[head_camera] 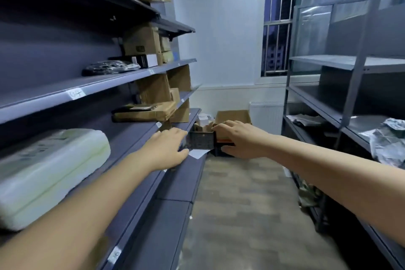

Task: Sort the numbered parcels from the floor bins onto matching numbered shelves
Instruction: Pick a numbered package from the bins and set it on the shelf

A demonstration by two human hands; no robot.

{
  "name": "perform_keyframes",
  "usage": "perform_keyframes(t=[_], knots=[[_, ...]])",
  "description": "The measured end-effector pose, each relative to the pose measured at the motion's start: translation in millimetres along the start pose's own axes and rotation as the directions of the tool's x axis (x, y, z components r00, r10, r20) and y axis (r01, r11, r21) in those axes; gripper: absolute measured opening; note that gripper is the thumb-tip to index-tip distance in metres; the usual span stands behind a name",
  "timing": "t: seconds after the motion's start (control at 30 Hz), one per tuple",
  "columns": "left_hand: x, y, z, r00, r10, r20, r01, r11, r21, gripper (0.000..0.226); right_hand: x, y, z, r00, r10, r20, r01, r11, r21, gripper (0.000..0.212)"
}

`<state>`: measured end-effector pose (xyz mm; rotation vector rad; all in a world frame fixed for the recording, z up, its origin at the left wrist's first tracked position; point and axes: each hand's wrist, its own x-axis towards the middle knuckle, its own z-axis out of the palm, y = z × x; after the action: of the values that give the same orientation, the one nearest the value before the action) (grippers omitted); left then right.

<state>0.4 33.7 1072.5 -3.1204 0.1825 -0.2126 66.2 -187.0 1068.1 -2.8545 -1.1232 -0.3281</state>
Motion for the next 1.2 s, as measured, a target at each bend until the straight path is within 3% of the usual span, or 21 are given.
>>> perform_keyframes(t=[0.23,0.53,0.7,0.9,1.2], knots=[[156,-18,60,0.971,0.191,0.142,-0.194,0.981,0.008,0.060,70,85,57,0.983,0.159,0.088,-0.156,0.987,-0.037,0.065],[320,-17,123,0.932,0.351,0.094,-0.359,0.929,0.089,0.061,157,199,132,0.976,0.173,0.133,-0.151,0.976,-0.156,0.072],[436,-21,157,0.939,0.330,0.099,-0.341,0.932,0.121,0.060,230,292,160,0.978,0.157,0.135,-0.134,0.977,-0.164,0.072],[569,-25,185,0.963,0.246,0.109,-0.254,0.965,0.069,0.058,324,408,183,0.978,0.117,0.174,-0.092,0.985,-0.145,0.070],[752,-43,249,0.957,0.236,0.168,-0.240,0.971,0.007,0.058,453,545,254,0.968,0.096,0.231,-0.081,0.994,-0.076,0.069]])
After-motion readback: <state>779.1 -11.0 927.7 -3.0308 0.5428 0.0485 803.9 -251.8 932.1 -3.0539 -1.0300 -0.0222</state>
